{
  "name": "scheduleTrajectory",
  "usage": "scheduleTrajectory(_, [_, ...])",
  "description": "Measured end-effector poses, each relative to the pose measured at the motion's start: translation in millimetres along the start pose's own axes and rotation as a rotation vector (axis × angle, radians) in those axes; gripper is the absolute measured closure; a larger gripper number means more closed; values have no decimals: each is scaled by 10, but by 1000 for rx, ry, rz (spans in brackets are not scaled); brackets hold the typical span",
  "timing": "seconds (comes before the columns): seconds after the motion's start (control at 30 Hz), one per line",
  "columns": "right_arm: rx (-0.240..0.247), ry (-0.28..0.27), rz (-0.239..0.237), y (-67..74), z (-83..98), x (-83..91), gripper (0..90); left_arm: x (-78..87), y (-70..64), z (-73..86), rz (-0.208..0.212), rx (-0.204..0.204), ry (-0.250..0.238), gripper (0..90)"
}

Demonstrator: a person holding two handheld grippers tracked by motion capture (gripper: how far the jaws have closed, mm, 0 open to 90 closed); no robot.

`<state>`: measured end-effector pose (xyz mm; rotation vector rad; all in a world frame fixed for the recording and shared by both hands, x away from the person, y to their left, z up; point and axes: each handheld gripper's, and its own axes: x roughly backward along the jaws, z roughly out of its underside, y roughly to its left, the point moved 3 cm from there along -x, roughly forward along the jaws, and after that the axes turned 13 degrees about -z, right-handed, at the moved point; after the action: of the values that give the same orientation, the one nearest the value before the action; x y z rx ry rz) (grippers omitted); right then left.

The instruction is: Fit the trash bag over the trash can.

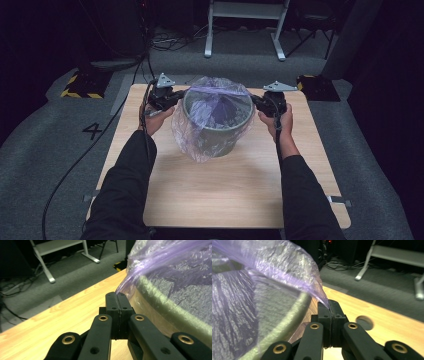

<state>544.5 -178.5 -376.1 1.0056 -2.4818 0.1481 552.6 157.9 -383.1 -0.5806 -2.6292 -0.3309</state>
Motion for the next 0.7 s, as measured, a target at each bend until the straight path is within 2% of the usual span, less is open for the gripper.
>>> scheduleTrajectory(0.1, [-60, -4, -48, -65, 61, -80, 887, -60, -27, 21, 21, 18, 7, 899])
scheduleTrajectory(0.17, [-97, -22, -72, -100, 86, -111, 888, -84, -50, 17, 27, 14, 15, 900])
scheduleTrajectory(0.27, [-128, -28, -84, -143, 126, -163, 891, -126, -76, 1, 24, 28, 16, 900])
scheduleTrajectory(0.43, [-134, 2, -79, -181, 190, -264, 899, -153, -66, -17, 35, 66, 2, 899])
scheduleTrajectory(0.57, [-149, 9, -97, -212, 237, -334, 900, -193, -48, -29, 54, 94, 0, 899])
scheduleTrajectory(0.7, [-158, 18, -106, -235, 270, -379, 900, -245, -24, -49, 60, 90, 5, 899])
